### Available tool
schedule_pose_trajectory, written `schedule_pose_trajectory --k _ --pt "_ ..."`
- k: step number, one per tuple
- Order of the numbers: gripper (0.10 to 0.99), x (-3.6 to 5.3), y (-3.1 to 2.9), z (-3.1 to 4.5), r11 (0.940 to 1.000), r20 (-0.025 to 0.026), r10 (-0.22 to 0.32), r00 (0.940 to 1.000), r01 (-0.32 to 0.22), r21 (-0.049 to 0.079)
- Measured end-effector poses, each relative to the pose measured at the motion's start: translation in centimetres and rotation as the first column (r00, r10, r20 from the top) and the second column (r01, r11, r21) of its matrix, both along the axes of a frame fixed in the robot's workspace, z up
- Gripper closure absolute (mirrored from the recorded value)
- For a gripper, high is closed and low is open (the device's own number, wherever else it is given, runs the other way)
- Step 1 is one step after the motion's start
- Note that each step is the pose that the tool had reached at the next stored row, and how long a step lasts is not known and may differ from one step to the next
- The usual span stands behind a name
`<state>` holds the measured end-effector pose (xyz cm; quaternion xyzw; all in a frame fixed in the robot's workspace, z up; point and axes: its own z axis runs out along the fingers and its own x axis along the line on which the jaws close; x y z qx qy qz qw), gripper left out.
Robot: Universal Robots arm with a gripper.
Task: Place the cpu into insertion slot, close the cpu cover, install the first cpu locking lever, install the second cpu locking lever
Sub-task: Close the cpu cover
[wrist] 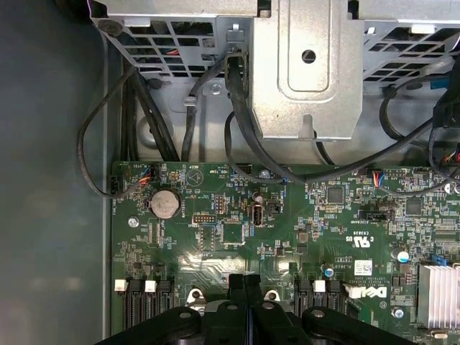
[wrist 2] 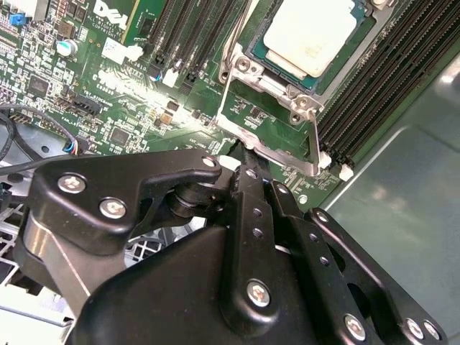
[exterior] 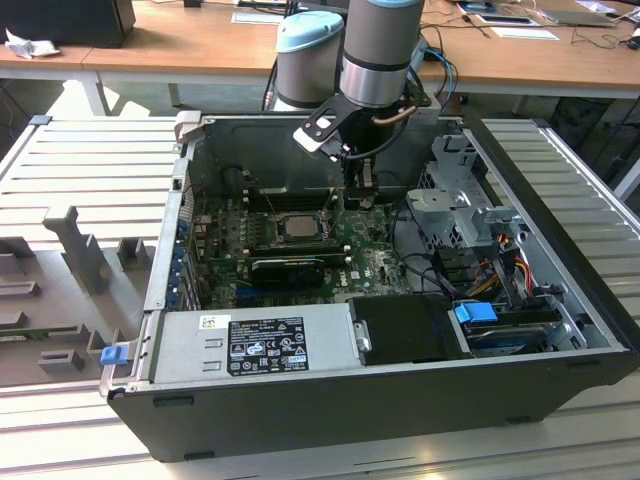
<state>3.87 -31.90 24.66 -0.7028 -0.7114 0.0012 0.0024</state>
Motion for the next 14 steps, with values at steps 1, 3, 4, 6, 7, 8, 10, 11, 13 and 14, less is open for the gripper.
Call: schedule_pose_trajectory --k 1,3,4,6,7,8,10,11,13,14 --pt "0.98 -0.03 0.0 0.0 1.0 0.0 0.0 1.0 0.0 0.0" --pt "0.98 -0.08 0.0 0.0 1.0 -0.0001 0.0 1.0 0.0 0.0" --pt "0.98 -0.12 0.0 0.0 1.0 0.0 0.0 1.0 0.0 0.0" --pt "0.98 -0.2 0.0 0.0 1.0 0.0 0.0 1.0 0.0 0.0" --pt "0.98 -0.23 0.0 0.0 1.0 -0.0001 0.0 1.0 0.0 0.0" --pt "0.98 -0.25 0.0 0.0 1.0 0.0 0.0 1.0 0.0 0.0" --pt "0.98 -0.28 0.0 0.0 1.0 0.0 0.0 1.0 0.0 0.0" --pt "0.98 -0.3 0.0 0.0 1.0 0.0 0.0 1.0 0.0 0.0" --pt "0.98 -0.34 0.0 0.0 1.0 -0.0001 0.0 1.0 0.0 0.0" --pt "0.98 -0.38 0.0 0.0 1.0 0.0 0.0 1.0 0.0 0.0"
